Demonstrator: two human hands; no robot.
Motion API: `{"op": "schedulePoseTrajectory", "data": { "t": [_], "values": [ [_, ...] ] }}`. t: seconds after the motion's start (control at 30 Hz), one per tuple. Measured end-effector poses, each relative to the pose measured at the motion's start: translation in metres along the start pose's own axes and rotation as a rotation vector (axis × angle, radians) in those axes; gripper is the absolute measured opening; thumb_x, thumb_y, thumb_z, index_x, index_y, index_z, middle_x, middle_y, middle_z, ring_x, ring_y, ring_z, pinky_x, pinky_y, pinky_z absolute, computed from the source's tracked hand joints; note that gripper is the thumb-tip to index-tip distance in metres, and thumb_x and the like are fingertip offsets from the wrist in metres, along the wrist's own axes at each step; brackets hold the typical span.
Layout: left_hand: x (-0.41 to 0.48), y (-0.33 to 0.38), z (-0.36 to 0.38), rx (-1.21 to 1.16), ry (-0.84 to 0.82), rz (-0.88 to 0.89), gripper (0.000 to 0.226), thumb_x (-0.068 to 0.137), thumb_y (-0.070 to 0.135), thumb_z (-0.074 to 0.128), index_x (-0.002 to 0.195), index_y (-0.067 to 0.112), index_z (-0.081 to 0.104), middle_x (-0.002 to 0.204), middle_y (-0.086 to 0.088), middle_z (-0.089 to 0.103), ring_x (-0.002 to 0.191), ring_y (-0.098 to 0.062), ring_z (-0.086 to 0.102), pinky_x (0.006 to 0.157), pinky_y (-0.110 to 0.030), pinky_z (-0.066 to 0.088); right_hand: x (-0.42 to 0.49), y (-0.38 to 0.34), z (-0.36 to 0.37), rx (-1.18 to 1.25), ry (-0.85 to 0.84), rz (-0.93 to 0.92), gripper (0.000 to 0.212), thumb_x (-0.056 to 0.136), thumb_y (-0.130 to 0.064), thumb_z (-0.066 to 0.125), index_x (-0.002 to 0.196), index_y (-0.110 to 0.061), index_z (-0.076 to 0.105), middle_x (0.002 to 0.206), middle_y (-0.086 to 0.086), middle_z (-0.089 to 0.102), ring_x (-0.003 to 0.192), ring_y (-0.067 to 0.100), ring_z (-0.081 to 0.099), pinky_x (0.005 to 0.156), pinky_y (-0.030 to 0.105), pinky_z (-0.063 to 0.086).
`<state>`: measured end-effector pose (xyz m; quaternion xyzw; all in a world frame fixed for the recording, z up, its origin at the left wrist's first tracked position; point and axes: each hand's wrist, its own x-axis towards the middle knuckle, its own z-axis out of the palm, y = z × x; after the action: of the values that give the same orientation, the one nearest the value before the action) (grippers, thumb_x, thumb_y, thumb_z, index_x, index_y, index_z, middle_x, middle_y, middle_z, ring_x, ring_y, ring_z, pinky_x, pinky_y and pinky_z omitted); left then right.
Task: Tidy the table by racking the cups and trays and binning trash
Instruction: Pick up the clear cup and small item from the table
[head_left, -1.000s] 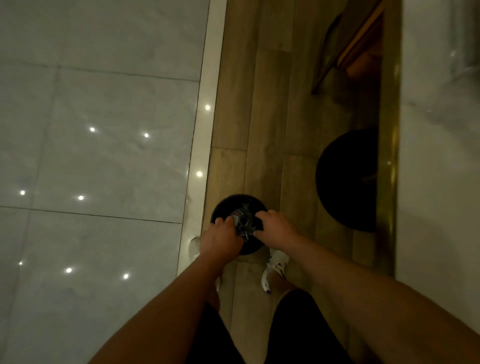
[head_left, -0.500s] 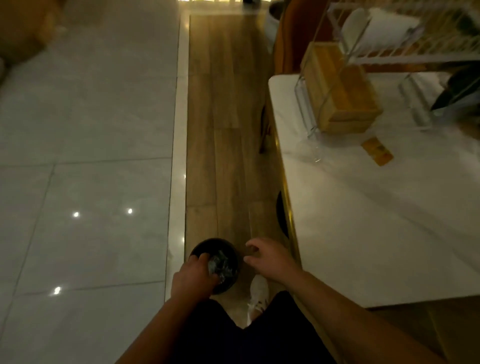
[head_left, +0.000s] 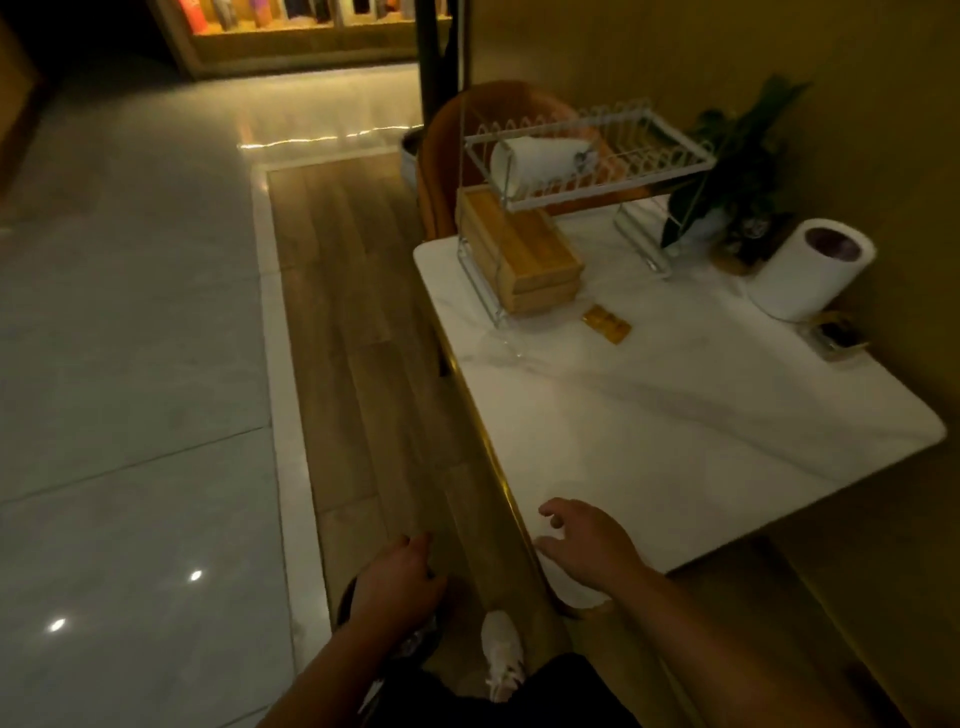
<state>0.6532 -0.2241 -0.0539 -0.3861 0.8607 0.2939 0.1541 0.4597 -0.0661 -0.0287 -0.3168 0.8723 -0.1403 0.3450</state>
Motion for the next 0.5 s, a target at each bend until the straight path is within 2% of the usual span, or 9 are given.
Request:
{"op": "schedulePoseTrajectory", "data": {
  "t": [0.17,0.33,0.5],
  "values": [
    [0.000,0.020,0.003,0.080,-0.109,0.094,0.049,0.095,0.045,0.051,0.140,0.026,0.046,0.121,0.000,0.061,0.103,-0.017,0.064,0.078,-0.026,0.050,-0.029,0.024,-0.009,-0.058,-0.035,0.102,0.056,0.088,-0.049,0.060,0.139,-0.027,0.048,0.138,0.002,0.054,0.122,0.020,0.055,0.097,0.032,0.047],
    [-0.001,0.035,0.016,0.069,-0.210,0.052,0.047,0.090,0.046,0.056,0.132,0.027,0.057,0.120,0.004,0.067,0.106,-0.013,0.065,0.085,-0.026,0.054,-0.037,0.058,-0.023,-0.038,-0.040,0.141,0.055,0.088,-0.049,0.061,0.136,-0.025,0.050,0.139,0.002,0.055,0.123,0.018,0.054,0.098,0.029,0.045],
    [0.016,0.060,0.022,0.015,-0.143,0.000,0.062,0.084,0.054,0.062,0.140,0.030,0.050,0.130,0.003,0.062,0.110,-0.014,0.064,0.092,-0.029,0.054,-0.010,0.096,-0.053,-0.040,-0.026,0.111,0.051,0.089,-0.050,0.060,0.133,-0.027,0.052,0.135,0.000,0.057,0.121,0.018,0.056,0.095,0.027,0.045]
  ]
}}
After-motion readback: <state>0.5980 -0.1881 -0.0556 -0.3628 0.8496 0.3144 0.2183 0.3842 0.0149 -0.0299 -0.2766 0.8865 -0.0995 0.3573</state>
